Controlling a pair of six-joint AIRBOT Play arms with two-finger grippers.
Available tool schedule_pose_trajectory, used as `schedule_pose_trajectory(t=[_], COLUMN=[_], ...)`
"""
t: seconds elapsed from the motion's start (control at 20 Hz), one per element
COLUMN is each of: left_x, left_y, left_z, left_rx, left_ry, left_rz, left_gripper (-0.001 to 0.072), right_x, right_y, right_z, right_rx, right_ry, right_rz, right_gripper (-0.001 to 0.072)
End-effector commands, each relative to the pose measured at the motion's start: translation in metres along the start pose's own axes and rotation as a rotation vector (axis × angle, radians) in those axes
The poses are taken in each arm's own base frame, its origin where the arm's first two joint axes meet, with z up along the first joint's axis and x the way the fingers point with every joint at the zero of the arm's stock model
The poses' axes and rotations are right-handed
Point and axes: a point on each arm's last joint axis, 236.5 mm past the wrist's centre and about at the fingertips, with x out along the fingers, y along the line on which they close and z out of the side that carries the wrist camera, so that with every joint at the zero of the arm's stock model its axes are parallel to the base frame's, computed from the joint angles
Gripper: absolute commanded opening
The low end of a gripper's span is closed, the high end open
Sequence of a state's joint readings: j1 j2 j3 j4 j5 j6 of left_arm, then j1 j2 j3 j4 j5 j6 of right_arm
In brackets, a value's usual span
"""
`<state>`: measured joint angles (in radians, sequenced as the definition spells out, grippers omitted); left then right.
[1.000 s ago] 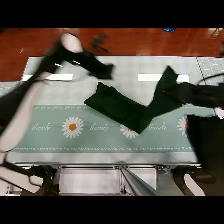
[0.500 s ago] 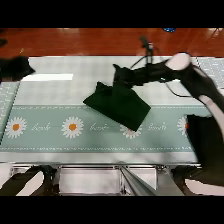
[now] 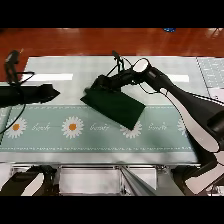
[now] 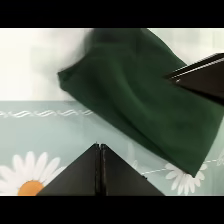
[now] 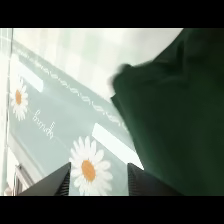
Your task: Fold the shirts.
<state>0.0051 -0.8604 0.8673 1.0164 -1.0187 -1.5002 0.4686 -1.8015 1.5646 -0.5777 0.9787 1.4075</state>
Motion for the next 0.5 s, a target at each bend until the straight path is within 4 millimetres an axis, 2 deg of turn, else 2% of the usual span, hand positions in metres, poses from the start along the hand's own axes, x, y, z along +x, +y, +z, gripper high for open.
schedule_pose_trajectory(t=[0.0, 0.1, 0.2, 0.25, 0.35, 0.4, 0.45], left_x=[0.012, -0.013, -0.047, -0.063, -0.084, -0.089, -0.09], left_y=[-0.005, 0.0, 0.008, 0.011, 0.016, 0.015, 0.012], left_z=[0.012, 0.041, 0.068, 0.077, 0.078, 0.073, 0.066], left_rx=[-0.003, -0.017, -0.031, -0.037, -0.043, -0.038, -0.02], left_ry=[-0.046, -0.122, -0.209, -0.256, -0.303, -0.297, -0.286], left_rz=[-0.013, 0.0, 0.025, 0.038, 0.058, 0.059, 0.056], left_gripper=[0.002, 0.002, 0.002, 0.002, 0.002, 0.002, 0.002], right_x=[-0.03, -0.1, -0.18, -0.218, -0.288, -0.317, -0.332], right_y=[0.003, 0.004, -0.009, -0.029, -0.087, -0.115, -0.136], right_z=[-0.005, 0.001, -0.008, -0.018, -0.039, -0.054, -0.068], right_rx=[0.004, -0.037, -0.103, -0.123, -0.062, 0.015, 0.088], right_ry=[0.067, 0.064, 0.06, 0.046, -0.064, -0.162, -0.263], right_rz=[0.041, 0.046, -0.067, -0.212, -0.583, -0.741, -0.826], right_gripper=[0.0408, 0.0408, 0.0408, 0.0408, 0.0408, 0.0409, 0.041])
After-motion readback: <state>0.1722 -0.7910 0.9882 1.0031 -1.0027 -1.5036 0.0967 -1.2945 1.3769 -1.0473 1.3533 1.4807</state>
